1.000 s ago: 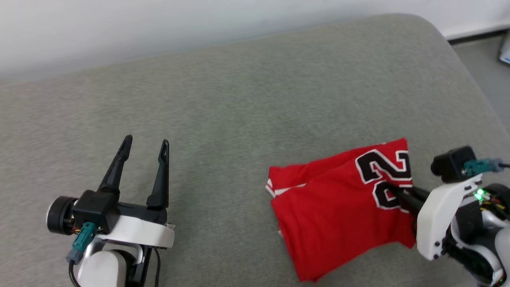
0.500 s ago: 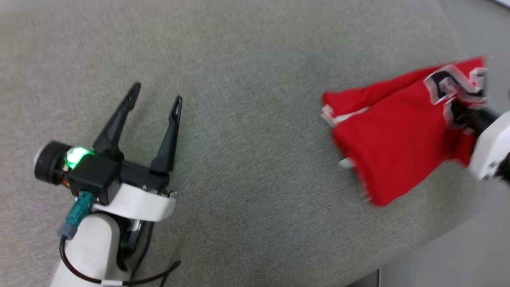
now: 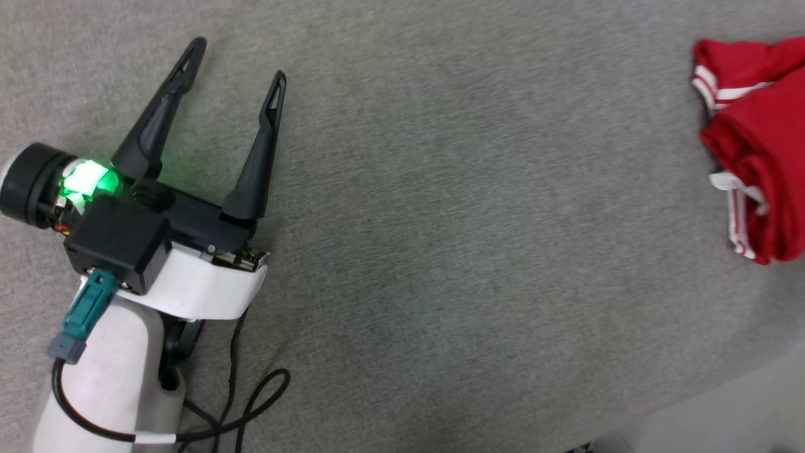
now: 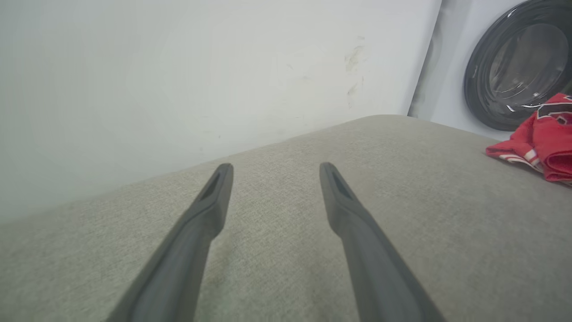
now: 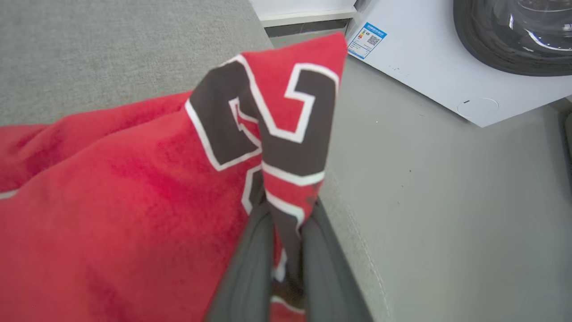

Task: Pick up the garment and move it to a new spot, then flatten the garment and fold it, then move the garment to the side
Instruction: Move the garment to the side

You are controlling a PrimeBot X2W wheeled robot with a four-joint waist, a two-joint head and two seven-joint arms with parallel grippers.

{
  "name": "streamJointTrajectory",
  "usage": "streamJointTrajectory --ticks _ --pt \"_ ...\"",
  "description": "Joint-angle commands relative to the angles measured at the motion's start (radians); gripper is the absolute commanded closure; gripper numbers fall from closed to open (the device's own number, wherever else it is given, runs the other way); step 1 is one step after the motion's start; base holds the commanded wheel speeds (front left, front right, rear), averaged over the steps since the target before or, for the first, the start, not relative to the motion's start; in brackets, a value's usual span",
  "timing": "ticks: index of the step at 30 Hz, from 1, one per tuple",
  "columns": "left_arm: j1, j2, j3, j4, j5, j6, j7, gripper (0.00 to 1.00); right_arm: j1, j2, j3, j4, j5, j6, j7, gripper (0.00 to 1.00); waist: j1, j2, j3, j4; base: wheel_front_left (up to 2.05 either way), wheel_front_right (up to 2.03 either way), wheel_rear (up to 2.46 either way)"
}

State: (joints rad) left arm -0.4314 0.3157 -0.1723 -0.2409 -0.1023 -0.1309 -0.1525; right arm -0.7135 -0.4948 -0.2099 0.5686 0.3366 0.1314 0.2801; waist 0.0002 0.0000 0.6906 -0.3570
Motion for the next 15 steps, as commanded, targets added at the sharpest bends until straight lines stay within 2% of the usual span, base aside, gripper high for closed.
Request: streamJointTrajectory --ticks 1,4,5,6,7,8,15 --pt "-0.014 0.005 -0.001 -0.007 0.002 0.001 0.003 0.00 -0.021 0.011 -0.006 0.010 -0.001 -0.001 -0.012 1.00 -0.0002 0.0000 0.027 0.020 0.00 0.00 0.00" --pt "-0.022 0.010 -0.003 -0.024 0.005 0.002 0.009 0.00 -0.042 0.026 -0.022 0.059 -0.041 -0.001 -0.068 1.00 -0.0002 0.0000 0.046 0.025 0.00 0.00 0.00" --pt "-0.023 0.012 -0.003 -0.026 0.005 0.003 0.011 0.00 -0.048 0.032 -0.027 0.079 -0.057 -0.001 -0.077 0.93 -0.0002 0.0000 0.049 0.025 0.00 0.00 0.00" --pt "-0.022 0.014 -0.003 -0.027 0.005 0.004 0.013 0.00 -0.055 0.037 -0.034 0.097 -0.069 -0.001 -0.094 0.61 -0.0002 0.0000 0.050 0.025 0.00 0.00 0.00" --pt "-0.021 0.015 -0.004 -0.027 0.004 0.004 0.015 0.00 -0.065 0.039 -0.045 0.113 -0.085 -0.001 -0.115 0.06 -0.0002 0.0000 0.051 0.026 0.00 0.00 0.00" --pt "-0.021 0.016 -0.004 -0.026 0.004 0.004 0.015 0.00 -0.072 0.043 -0.055 0.133 -0.102 -0.001 -0.131 0.00 -0.0002 0.0000 0.050 0.026 0.00 0.00 0.00" --pt "0.000 0.004 -0.012 0.000 -0.007 0.015 -0.003 0.00 -0.117 0.026 -0.155 0.250 -0.245 -0.001 -0.297 0.00 -0.0002 0.0000 -0.002 0.038 0.00 0.00 0.00"
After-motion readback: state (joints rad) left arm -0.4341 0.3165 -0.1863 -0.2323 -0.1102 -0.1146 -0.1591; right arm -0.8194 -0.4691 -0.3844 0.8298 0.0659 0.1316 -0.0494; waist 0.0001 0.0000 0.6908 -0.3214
